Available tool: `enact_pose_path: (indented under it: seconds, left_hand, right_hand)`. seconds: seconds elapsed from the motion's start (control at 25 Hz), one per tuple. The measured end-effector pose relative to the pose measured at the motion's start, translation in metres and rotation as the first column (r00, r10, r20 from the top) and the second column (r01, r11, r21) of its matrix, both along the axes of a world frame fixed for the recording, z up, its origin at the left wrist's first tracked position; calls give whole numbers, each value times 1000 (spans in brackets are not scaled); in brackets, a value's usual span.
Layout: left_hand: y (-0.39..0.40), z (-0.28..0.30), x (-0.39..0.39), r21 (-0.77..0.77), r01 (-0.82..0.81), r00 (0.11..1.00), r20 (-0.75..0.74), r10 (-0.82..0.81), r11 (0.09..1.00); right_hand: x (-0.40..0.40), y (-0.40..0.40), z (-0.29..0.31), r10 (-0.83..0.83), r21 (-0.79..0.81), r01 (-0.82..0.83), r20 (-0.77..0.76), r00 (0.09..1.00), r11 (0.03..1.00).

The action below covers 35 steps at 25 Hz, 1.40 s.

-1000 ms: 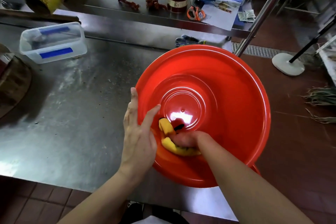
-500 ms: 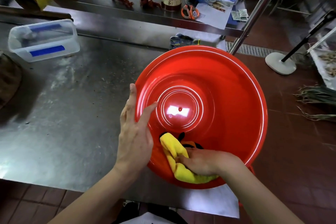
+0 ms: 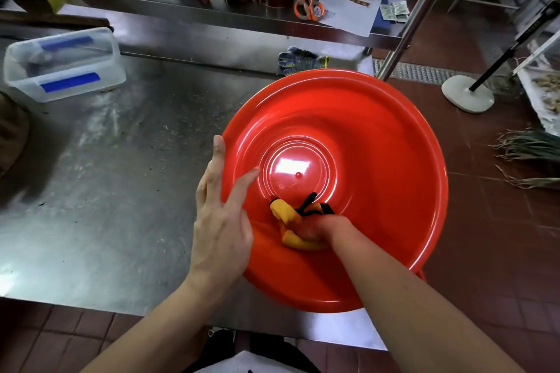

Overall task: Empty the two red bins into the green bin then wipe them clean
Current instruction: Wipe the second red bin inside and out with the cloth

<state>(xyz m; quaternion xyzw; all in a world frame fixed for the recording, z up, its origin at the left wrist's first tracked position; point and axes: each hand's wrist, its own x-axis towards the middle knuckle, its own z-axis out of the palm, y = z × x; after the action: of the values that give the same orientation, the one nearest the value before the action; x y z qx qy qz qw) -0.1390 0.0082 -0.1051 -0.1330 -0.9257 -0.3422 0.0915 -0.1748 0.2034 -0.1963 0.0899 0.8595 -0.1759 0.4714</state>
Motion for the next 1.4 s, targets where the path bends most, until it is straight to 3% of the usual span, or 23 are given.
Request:
enact_pose_path:
  seconds: [0.2,0.32,0.52,0.92,1.04,1.2,1.32,1.4]
  left_hand:
    - [1,-2,-2,12,-36,999,-7,36,999]
    - [1,-3,-3,23,-60,998,0,60,998]
    - [-1,-4,-12,52,-91,996,2,91,995]
    - [-2,-4,-24,39,-123,992,19,123,992]
    - [-1,-4,-29,35,-132,991,32,131,991]
    - [3,0,-34,34,-152,986,71,149,988]
    - [5,2,-41,19,-164,983,87,161,986]
    - [7,4,-48,14,-161,981,108,159,987]
  right_hand:
    - [-6,3,8,-24,-59,30,102,994,998]
    - [1,1,21,110,-45,-105,145,983,993]
    - [23,2,21,149,89,-149,13,989,985]
    - [60,-3,99,135,27,-133,-89,987,991]
    - [70,0,120,165,66,-155,-208,964,986]
    - [85,6,127,167,87,-143,-467,868,986]
    - [95,13,113,199,173,-109,-691,695,979]
    - [95,24,104,140,145,-34,-821,553,989]
